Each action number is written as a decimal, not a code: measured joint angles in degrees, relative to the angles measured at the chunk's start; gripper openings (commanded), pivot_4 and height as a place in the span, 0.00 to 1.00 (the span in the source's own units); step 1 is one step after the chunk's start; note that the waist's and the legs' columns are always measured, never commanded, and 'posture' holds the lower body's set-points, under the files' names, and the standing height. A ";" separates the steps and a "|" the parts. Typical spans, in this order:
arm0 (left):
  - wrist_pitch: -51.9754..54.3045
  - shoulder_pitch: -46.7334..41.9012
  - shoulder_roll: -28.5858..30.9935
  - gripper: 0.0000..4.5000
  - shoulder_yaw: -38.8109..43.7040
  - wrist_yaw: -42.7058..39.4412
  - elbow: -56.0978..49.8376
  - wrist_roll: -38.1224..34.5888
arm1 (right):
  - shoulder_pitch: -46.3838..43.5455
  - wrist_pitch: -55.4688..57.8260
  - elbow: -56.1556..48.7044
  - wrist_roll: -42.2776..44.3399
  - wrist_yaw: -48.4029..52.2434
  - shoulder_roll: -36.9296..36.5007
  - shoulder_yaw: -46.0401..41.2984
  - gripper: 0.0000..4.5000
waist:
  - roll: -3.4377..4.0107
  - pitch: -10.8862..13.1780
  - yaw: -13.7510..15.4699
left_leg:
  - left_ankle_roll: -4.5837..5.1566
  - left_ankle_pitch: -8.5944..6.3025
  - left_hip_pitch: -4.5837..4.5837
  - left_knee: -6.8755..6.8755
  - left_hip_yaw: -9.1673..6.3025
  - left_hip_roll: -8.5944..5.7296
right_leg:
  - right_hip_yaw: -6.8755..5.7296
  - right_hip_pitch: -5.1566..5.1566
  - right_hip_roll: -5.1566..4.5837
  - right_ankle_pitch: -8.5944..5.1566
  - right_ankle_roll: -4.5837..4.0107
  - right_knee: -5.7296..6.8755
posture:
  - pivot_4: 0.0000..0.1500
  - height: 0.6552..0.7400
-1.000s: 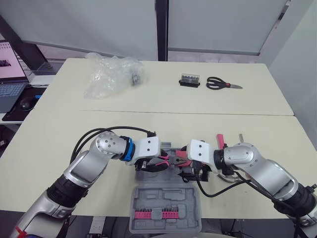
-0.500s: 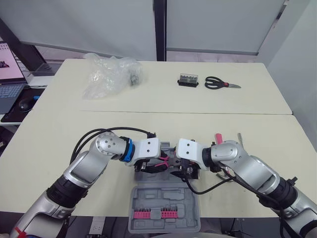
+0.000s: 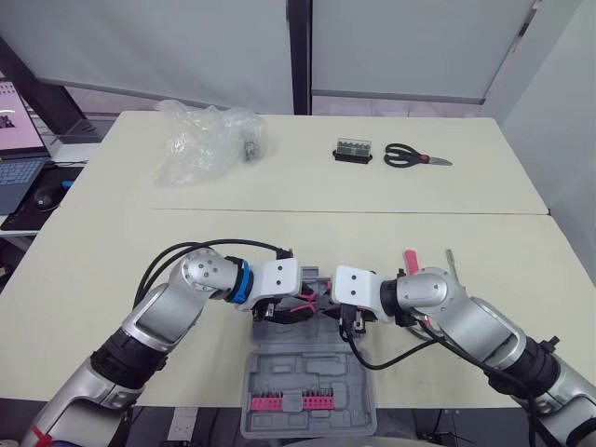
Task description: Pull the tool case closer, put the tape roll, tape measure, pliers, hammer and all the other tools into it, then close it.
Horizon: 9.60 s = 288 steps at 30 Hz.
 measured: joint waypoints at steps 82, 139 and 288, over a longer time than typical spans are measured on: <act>-10.93 29.20 16.00 1.00 28.70 -6.13 -3.44 -16.17 | -3.58 -5.70 7.42 -3.11 6.09 10.45 0.71 0.24 | 0.07 0.04 -0.15 | 0.01 0.00 0.01 -0.04 0.15 0.10 | -0.02 -0.17 -0.03 -0.04 -0.08 0.07 | 1.00 1.00; -26.42 33.63 3.69 0.01 19.77 2.93 12.95 -3.65 | 21.58 -32.59 10.32 -4.44 14.83 -12.22 -15.14 0.00 | -0.02 -0.07 0.06 | 0.01 -0.02 0.52 -0.13 0.32 0.08 | 0.04 0.35 -0.10 -0.09 -0.14 -0.04 | 1.00 1.00; -6.44 51.28 6.50 1.00 60.66 7.96 24.63 -22.36 | 45.93 -30.84 17.74 11.90 21.02 -21.85 -58.96 1.00 | -0.03 -0.07 -0.03 | -0.01 -0.03 0.60 -0.51 0.42 0.04 | 0.03 0.48 -0.30 -0.10 -0.09 -0.58 | 1.00 1.00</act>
